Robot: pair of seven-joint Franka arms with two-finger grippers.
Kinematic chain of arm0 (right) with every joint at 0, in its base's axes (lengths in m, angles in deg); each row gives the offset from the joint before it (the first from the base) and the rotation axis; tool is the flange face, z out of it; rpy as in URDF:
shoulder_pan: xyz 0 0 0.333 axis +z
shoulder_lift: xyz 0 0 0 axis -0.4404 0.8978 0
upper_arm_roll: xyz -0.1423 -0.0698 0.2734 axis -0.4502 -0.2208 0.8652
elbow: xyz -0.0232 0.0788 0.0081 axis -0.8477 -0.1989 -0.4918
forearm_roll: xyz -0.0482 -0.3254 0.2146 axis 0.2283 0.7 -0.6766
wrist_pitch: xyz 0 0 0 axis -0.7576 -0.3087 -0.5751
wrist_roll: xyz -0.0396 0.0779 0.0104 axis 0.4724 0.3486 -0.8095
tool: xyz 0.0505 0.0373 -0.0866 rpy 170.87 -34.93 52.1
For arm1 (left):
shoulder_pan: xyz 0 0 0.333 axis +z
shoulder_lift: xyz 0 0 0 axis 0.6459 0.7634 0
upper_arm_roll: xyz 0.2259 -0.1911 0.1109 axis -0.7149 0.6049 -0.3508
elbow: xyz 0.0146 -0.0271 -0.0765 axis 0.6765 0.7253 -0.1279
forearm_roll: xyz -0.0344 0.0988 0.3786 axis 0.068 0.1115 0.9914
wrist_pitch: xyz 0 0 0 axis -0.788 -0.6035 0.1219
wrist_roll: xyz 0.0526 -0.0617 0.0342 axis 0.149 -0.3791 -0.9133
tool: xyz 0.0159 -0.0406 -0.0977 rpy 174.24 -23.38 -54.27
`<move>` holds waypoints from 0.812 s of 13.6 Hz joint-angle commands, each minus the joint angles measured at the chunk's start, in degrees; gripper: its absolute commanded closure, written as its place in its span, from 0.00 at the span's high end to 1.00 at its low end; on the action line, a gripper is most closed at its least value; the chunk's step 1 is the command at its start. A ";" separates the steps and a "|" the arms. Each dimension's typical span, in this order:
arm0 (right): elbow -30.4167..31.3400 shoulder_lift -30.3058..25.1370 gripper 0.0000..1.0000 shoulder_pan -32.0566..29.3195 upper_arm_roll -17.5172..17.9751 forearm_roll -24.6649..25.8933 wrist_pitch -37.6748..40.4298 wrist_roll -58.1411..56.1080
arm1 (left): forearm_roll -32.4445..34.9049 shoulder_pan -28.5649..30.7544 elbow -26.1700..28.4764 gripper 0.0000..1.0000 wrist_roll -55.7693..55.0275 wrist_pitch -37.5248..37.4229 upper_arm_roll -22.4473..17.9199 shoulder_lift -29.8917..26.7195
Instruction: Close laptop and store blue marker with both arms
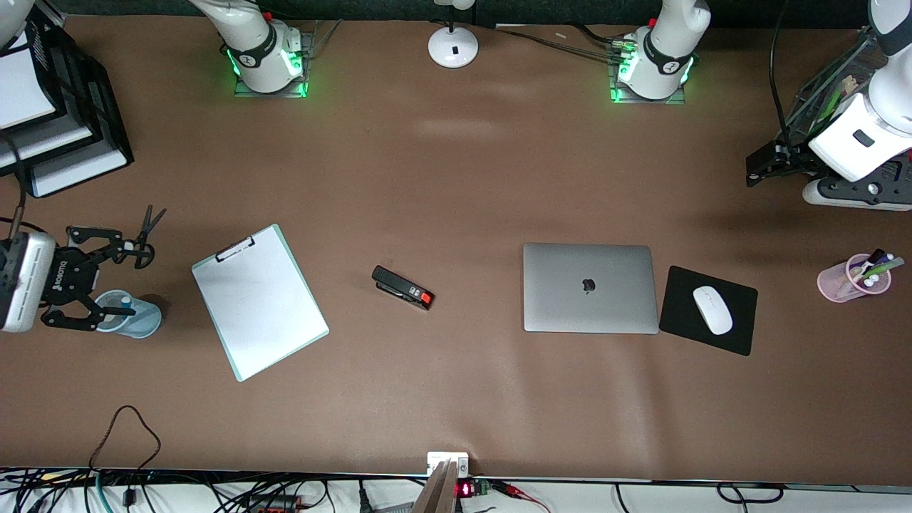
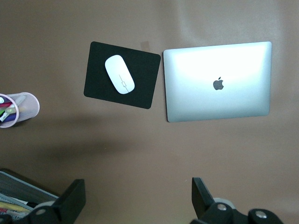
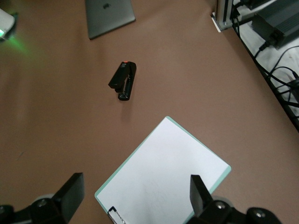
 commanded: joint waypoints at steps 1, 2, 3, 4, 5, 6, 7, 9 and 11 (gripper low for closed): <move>6.67 -5.38 1.00 2.73 -0.15 3.81 -3.85 6.17 | -0.46 -0.04 -1.64 1.00 1.08 -1.27 0.06 0.47; 9.22 -6.52 1.00 3.09 -0.15 3.64 -4.99 8.37 | -0.46 0.05 -1.64 1.00 1.08 -1.27 -0.02 0.56; 10.64 -7.93 1.00 3.53 -0.15 4.16 -5.44 10.65 | -0.46 0.05 -1.64 1.00 1.08 -1.27 -0.03 0.56; 12.13 -9.16 1.00 4.23 -0.15 5.21 -5.71 14.68 | -0.46 0.05 -1.64 1.00 1.08 -1.27 -0.03 0.47; 14.24 -11.00 1.00 4.41 -0.15 7.05 -5.97 19.77 | -0.46 0.05 -1.64 1.00 1.08 -1.36 -0.03 0.47; 16.26 -12.49 1.00 4.67 -0.06 8.46 -6.15 24.43 | -0.46 0.05 -1.64 1.00 1.08 -1.27 -0.03 0.56; 18.11 -13.38 1.00 5.46 -0.06 9.17 -6.93 27.43 | -0.46 -0.04 -1.73 1.00 1.08 -1.27 -0.03 0.56; 20.84 -14.88 1.00 5.81 0.02 11.89 -9.13 32.88 | -0.46 -0.04 -1.99 1.00 1.00 -1.27 0.06 0.56; 21.90 -15.93 1.00 7.65 0.02 15.65 -8.96 42.10 | -0.46 -0.04 -1.99 1.00 1.00 -1.27 0.06 0.56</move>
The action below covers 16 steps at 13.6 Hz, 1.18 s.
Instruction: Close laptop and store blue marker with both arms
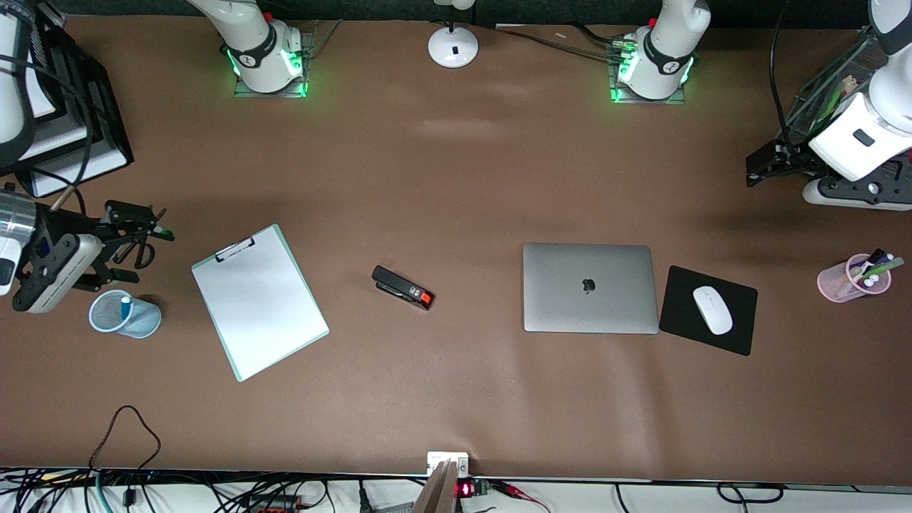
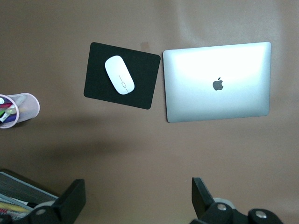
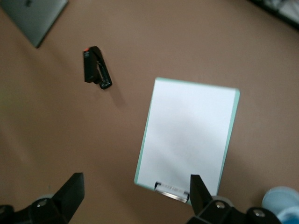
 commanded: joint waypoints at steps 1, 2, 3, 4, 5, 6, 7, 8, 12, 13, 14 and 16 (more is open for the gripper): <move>4.71 -3.88 1.00 2.87 0.02 5.19 -1.80 10.64 | -0.46 0.00 -1.83 1.00 0.96 -1.26 0.04 0.56; 5.06 -4.50 1.00 3.58 0.02 6.86 -1.62 14.85 | -0.46 0.00 -1.83 1.00 0.96 -1.26 0.04 0.56; 5.07 -4.85 1.00 4.46 0.02 8.44 -1.19 20.63 | -0.46 -0.09 -1.83 1.00 0.96 -1.26 0.04 0.65; 5.16 -5.37 1.00 4.55 0.02 9.76 -0.49 25.56 | -0.46 0.00 -1.83 1.00 1.05 -1.26 0.04 0.56; 5.50 -5.73 1.00 4.47 0.02 10.82 0.91 28.66 | -0.46 0.00 -1.83 1.00 1.05 -1.26 0.04 0.56; 5.59 -6.17 1.00 4.29 0.02 12.40 1.54 30.08 | -0.46 0.00 -1.83 1.00 1.05 -1.26 0.04 0.65; 5.51 -6.61 1.00 4.20 0.02 14.68 2.59 32.18 | -0.46 0.00 -1.74 1.00 1.05 -1.35 0.04 0.56; 5.07 -7.13 1.00 4.12 0.02 17.48 4.51 35.77 | -0.46 0.00 -1.83 1.00 1.05 -1.35 0.04 0.56; 4.72 -10.56 1.00 0.88 0.20 22.09 6.56 37.13 | -0.54 0.00 -1.74 1.00 0.96 -1.35 0.04 0.56; 4.72 -10.91 1.00 0.25 0.28 21.82 6.12 37.56 | -0.54 0.00 -1.83 1.00 0.96 -1.35 0.04 0.56; 4.72 -11.35 1.00 0.68 0.28 21.90 6.55 38.35 | -0.54 0.00 -1.83 1.00 0.96 -1.35 0.04 0.56; 4.72 -11.97 1.00 1.39 0.28 21.55 7.25 44.04 | -0.54 0.00 -1.74 1.00 1.05 -1.35 0.04 0.56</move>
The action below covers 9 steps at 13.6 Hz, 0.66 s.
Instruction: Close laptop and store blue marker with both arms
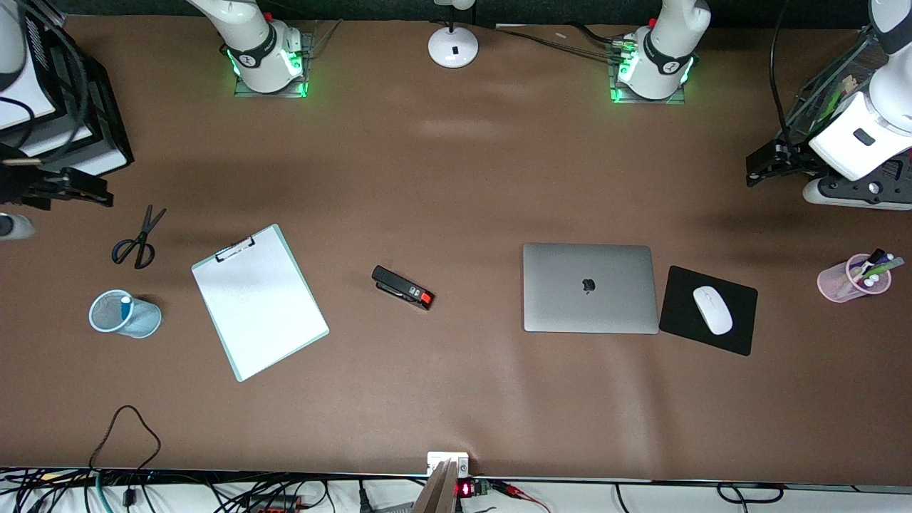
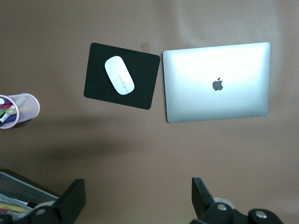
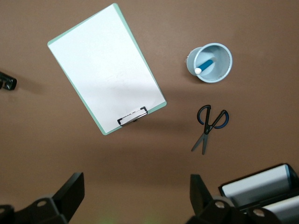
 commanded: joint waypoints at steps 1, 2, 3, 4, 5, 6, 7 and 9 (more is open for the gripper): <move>1.36 -1.71 1.00 0.79 0.81 0.05 0.40 6.02 | -0.54 0.01 -1.66 1.00 1.05 -1.30 0.01 0.56; 1.71 -2.06 1.00 1.31 0.81 0.14 0.05 6.03 | -0.54 0.01 -1.74 1.00 1.05 -1.30 0.01 0.56; 2.06 -2.50 1.00 1.32 0.72 0.05 -0.22 6.03 | -0.54 0.01 -1.74 1.00 1.05 -1.30 0.01 0.56; 2.67 -2.94 1.00 1.23 0.63 -0.03 -0.48 5.85 | -0.54 0.10 -1.66 1.00 1.05 -1.30 -0.08 0.56; 4.15 -3.99 1.00 1.23 0.63 -0.12 -1.70 5.85 | -0.54 0.10 -1.66 1.00 1.05 -1.30 0.01 0.56; 6.78 -5.57 1.00 1.23 0.63 -0.12 -3.46 5.68 | -0.54 0.10 -1.74 1.00 0.96 -1.30 0.01 0.65; 10.55 -7.76 1.00 1.05 0.54 -0.30 -6.43 5.68 | -0.54 0.01 -1.74 1.00 1.05 -1.30 0.01 0.65; 14.71 -10.85 1.00 0.96 0.46 -0.47 -8.83 5.06 | -0.54 0.10 -1.66 1.00 1.05 -1.30 -0.08 0.56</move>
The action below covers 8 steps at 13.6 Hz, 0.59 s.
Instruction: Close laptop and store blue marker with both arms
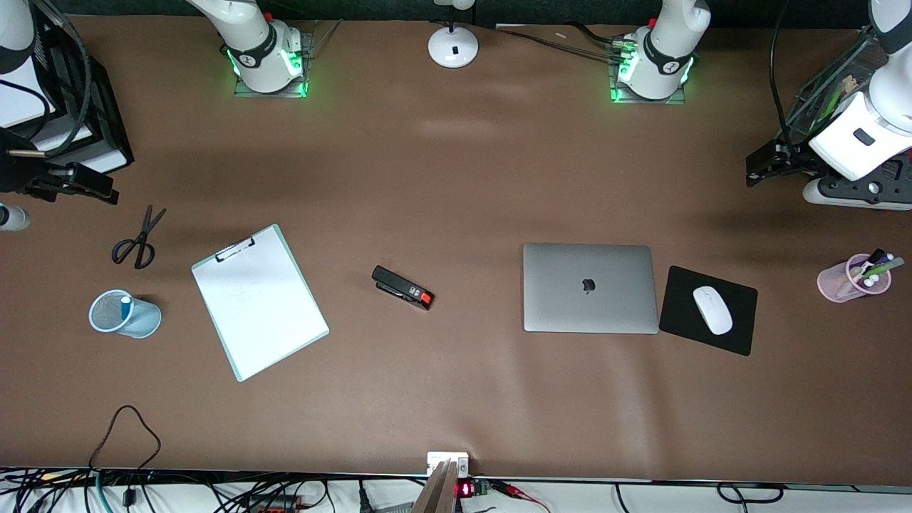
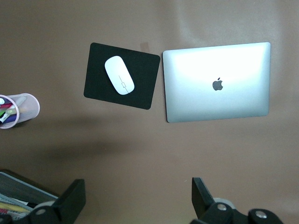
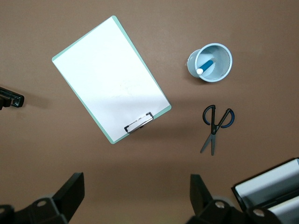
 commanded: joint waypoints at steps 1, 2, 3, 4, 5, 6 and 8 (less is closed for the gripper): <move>7.13 -5.99 1.00 -0.20 -0.04 -0.37 -2.44 0.11 | -0.54 0.10 -1.74 1.00 1.05 -1.28 -0.08 0.56; 6.96 -6.34 1.00 -0.29 -0.13 -0.37 -1.48 0.11 | -0.54 0.10 -1.74 1.00 1.05 -1.28 -0.08 0.56; 6.61 -6.43 1.00 -0.29 -0.31 -0.46 0.01 0.02 | -0.54 0.10 -1.74 1.00 1.05 -1.28 -0.08 0.56; 6.26 -6.35 1.00 -0.29 -0.31 -0.37 0.20 0.02 | -0.54 0.10 -1.74 1.00 1.05 -1.28 -0.08 0.65; 6.17 -6.26 1.00 -0.29 -0.31 -0.37 0.46 0.02 | -0.54 0.10 -1.74 1.00 1.05 -1.28 -0.08 0.65; 5.99 -6.26 1.00 0.06 0.13 -0.28 1.86 0.02 | -0.54 0.10 -1.74 1.00 1.05 -1.28 -0.08 0.65; 4.59 -5.65 1.00 -0.02 0.13 -0.10 3.10 0.02 | -0.54 0.10 -1.65 1.00 0.96 -1.37 -0.08 0.56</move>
